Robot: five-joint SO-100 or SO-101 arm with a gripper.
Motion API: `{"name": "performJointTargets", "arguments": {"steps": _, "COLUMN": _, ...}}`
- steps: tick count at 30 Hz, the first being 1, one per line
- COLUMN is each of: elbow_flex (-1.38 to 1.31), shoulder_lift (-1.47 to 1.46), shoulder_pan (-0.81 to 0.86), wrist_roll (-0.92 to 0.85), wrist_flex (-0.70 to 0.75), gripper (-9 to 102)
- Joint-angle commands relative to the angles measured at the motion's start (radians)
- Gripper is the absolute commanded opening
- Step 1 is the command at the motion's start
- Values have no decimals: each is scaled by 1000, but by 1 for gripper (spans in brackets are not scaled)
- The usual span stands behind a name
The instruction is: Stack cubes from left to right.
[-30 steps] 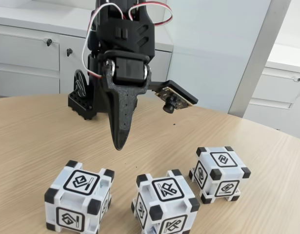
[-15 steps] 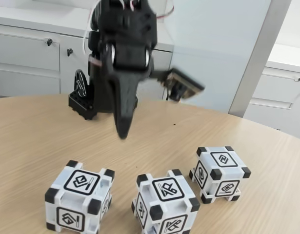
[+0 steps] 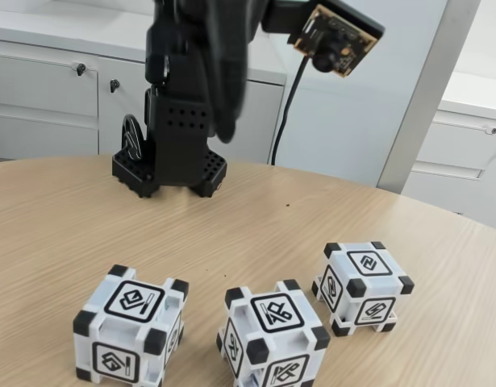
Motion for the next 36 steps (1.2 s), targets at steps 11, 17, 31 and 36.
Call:
{"name": "performJointTargets", "arguments": {"steps": 11, "elbow_flex": -167, "shoulder_lift": -356, "shoulder_pan": -354, "wrist_roll": -296, "wrist_flex": -3, "gripper": 40}}
{"name": "performJointTargets", "arguments": {"steps": 17, "elbow_flex": -170, "shoulder_lift": -488, "shoulder_pan": -420, "wrist_roll": -454, "wrist_flex": -12, "gripper": 41}}
{"name": "performJointTargets", "arguments": {"steps": 31, "elbow_flex": -184, "shoulder_lift": -716, "shoulder_pan": -425, "wrist_roll": -939, "wrist_flex": -18, "gripper": 42}}
{"name": "performJointTargets", "arguments": {"steps": 36, "elbow_flex": -268, "shoulder_lift": -741, "shoulder_pan": -425, "wrist_roll": -992, "wrist_flex": -18, "gripper": 43}}
